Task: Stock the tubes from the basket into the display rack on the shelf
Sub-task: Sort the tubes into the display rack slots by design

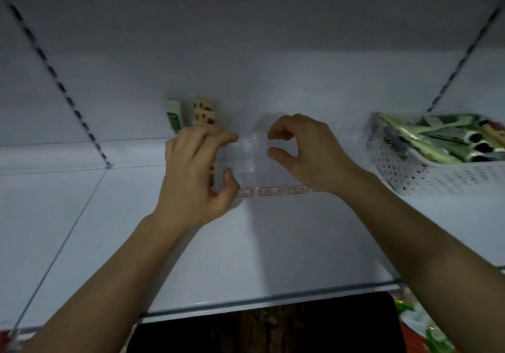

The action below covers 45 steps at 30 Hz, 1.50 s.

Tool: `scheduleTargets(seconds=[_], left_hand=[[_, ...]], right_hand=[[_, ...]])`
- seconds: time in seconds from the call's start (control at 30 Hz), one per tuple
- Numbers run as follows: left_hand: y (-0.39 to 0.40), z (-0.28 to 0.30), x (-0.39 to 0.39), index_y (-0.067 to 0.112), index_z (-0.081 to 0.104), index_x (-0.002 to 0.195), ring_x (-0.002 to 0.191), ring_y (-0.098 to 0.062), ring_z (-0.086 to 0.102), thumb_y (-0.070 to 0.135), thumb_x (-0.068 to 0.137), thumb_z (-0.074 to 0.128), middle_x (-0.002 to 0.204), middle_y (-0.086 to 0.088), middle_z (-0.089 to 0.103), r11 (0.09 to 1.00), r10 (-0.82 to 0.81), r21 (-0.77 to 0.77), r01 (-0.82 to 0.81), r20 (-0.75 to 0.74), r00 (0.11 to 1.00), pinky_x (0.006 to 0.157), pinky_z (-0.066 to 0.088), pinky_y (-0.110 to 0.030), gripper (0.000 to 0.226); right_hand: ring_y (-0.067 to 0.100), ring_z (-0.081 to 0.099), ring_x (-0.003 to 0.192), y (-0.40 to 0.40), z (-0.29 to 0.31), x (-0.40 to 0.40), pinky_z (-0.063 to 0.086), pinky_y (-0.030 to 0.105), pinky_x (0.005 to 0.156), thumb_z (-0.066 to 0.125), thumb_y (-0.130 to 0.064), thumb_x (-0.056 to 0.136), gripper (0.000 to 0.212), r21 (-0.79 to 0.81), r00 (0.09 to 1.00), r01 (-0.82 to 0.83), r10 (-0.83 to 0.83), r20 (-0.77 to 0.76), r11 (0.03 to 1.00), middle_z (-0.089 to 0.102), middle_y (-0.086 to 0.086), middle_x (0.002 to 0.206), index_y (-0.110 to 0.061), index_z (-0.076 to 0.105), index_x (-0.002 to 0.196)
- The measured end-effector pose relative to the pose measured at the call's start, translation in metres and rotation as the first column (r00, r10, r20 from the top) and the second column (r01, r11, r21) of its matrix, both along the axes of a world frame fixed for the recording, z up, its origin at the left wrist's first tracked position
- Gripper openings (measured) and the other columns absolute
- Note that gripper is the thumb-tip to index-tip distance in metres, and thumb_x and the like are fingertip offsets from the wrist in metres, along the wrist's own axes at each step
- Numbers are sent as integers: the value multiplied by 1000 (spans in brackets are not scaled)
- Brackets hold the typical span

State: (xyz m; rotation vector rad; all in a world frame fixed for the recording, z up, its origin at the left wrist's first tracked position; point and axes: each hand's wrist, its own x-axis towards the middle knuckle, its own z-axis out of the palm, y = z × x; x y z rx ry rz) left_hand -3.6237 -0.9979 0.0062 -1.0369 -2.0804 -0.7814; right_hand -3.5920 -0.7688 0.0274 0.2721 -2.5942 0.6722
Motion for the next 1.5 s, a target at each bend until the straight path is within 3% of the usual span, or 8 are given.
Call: scheduleTargets(seconds=[0.37, 0.63, 0.77, 0.9, 1.0, 1.23, 1.4, 1.5], left_hand=[[130, 11, -11, 22, 64, 124, 117, -19, 53, 41, 86, 49, 121, 6, 59, 847, -233, -462, 262, 121, 965, 91, 39, -37, 44], [223, 21, 6, 22, 62, 123, 111, -18, 57, 44, 84, 48, 117, 6, 61, 890, -332, -178, 420, 379, 864, 94, 48, -50, 47], [251, 19, 14, 22, 58, 130, 103, -8, 56, 30, 91, 62, 112, 9, 62, 882, -420, 9, 470, 465, 779, 94, 51, -39, 41], [275, 29, 19, 24, 49, 143, 105, -2, 61, 41, 92, 65, 118, 12, 66, 855, -500, 227, 465, 596, 628, 87, 52, -24, 56], [289, 36, 14, 23, 62, 114, 84, -2, 63, 33, 97, 59, 95, 11, 68, 835, -549, 341, 431, 534, 642, 71, 49, -24, 21], [294, 35, 2, 19, 47, 80, 55, -13, 48, 12, 98, 59, 68, -1, 51, 809, -583, 549, 211, 705, 404, 54, 46, -34, 22], [298, 40, 7, 14, 52, 78, 43, -9, 42, 28, 99, 61, 51, 10, 46, 757, -648, 628, 179, 688, 327, 44, 39, -26, 27], [299, 43, 12, 12, 64, 89, 44, -5, 48, 37, 95, 65, 54, 14, 56, 765, -639, 614, 195, 688, 344, 44, 40, -24, 26]], right_hand=[[23, 60, 97, 157, 52, 63, 50, 34, 84, 62, -20, 93, 22, 329, 945, 316, -327, -23, 890, 64, 5, 108, -19, 68, 114], [9, 64, 79, 200, 58, 86, 49, 23, 67, 63, -44, 93, 26, 384, 880, 224, -356, 315, 896, 71, -10, 96, -23, 73, 106], [21, 64, 76, 212, 50, 85, 45, 30, 66, 59, -22, 97, 16, 290, 925, 353, -379, 38, 890, 70, 1, 85, -11, 71, 93], [23, 70, 68, 209, 68, 83, 57, 35, 66, 61, -11, 99, 14, -257, 943, 312, -331, -34, 915, 70, 9, 81, 0, 66, 93], [31, 73, 72, 204, 72, 72, 61, 35, 66, 54, -4, 101, 13, -628, 969, 231, -236, 78, 743, 71, 20, 93, 3, 65, 103], [12, 65, 87, 220, 32, 50, 49, 16, 64, 72, -29, 89, 33, 123, 799, 464, -474, 370, 877, 70, -1, 111, -23, 60, 119], [17, 70, 81, 220, 39, 56, 59, 31, 66, 80, -31, 83, 34, -294, 858, 514, -483, 177, 806, 72, 1, 98, -20, 58, 108], [23, 73, 84, 212, 55, 67, 62, 38, 77, 79, -17, 85, 25, -542, 953, 303, -233, 196, 784, 75, 9, 93, -13, 64, 105]])
